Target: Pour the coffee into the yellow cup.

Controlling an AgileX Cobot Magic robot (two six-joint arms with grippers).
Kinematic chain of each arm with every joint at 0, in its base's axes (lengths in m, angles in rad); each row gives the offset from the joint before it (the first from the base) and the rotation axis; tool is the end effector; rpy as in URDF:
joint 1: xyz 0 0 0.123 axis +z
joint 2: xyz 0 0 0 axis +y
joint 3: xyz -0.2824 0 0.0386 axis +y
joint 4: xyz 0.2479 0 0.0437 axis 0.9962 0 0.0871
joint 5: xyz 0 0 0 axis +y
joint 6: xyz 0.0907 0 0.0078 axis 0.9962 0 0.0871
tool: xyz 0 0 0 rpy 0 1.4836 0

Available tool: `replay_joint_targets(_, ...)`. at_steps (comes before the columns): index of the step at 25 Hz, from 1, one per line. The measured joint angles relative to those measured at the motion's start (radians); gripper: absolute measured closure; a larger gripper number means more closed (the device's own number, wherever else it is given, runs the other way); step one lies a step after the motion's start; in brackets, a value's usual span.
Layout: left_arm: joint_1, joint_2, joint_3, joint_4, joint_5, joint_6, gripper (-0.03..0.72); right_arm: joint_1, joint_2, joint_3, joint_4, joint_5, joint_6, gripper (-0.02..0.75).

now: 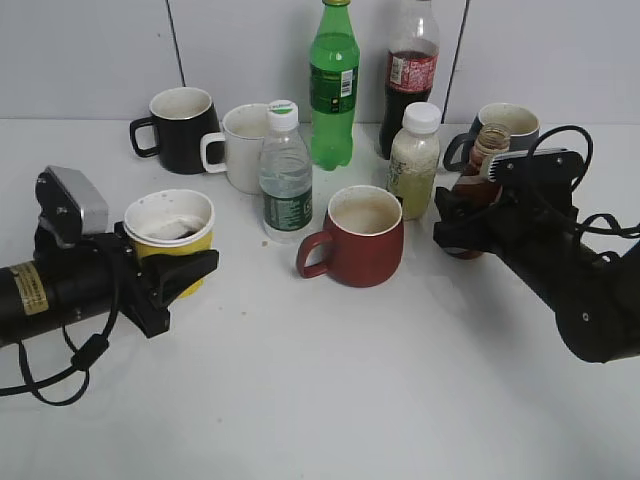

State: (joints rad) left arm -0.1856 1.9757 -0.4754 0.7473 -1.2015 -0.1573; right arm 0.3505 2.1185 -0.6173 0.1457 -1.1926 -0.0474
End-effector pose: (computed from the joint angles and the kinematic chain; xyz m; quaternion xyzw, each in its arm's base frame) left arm 0.2591 -0.1073 0.1004 0.3266 0.7196 -0.2791 0.5455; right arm 0.3130 0.1013 0.0795 -0.0919 0.7760 0.0584 0.6213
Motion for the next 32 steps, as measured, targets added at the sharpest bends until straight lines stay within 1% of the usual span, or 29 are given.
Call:
replay_joint_targets(6, -0.045, 0.0, 0.0, 0.0, 0.0, 0.0, 0.36, 0.0, 0.066, -0.033, 0.0, -0.011, 0.001, 0.143)
replay_joint_targets(11, -0.062, 0.0, 0.0, 0.0, 0.0, 0.0, 0.36, 0.0, 0.128, -0.042, 0.023, -0.014, 0.001, 0.144)
replay_joint_targets(13, -0.063, 0.0, 0.0, 0.0, 0.0, 0.0, 0.36, 0.0, 0.136, -0.042, 0.026, -0.014, 0.001, 0.155)
replay_joint_targets(16, -0.083, 0.0, 0.0, -0.001, 0.0, 0.0, 0.36, 0.0, 0.136, -0.055, 0.026, -0.014, 0.001, 0.195)
replay_joint_targets(23, -0.092, 0.0, 0.0, -0.013, 0.0, 0.0, 0.36, 0.0, 0.14, -0.111, 0.03, -0.002, 0.001, 0.202)
replay_joint_targets(28, -0.092, 0.0, 0.0, -0.018, 0.0, 0.0, 0.361, 0.0, 0.14, -0.115, 0.03, 0.002, 0.002, 0.22)
replay_joint_targets(32, -0.092, 0.0, 0.0, -0.018, 0.0, 0.0, 0.361, 0.0, 0.14, -0.11, 0.03, 0.004, 0.002, 0.22)
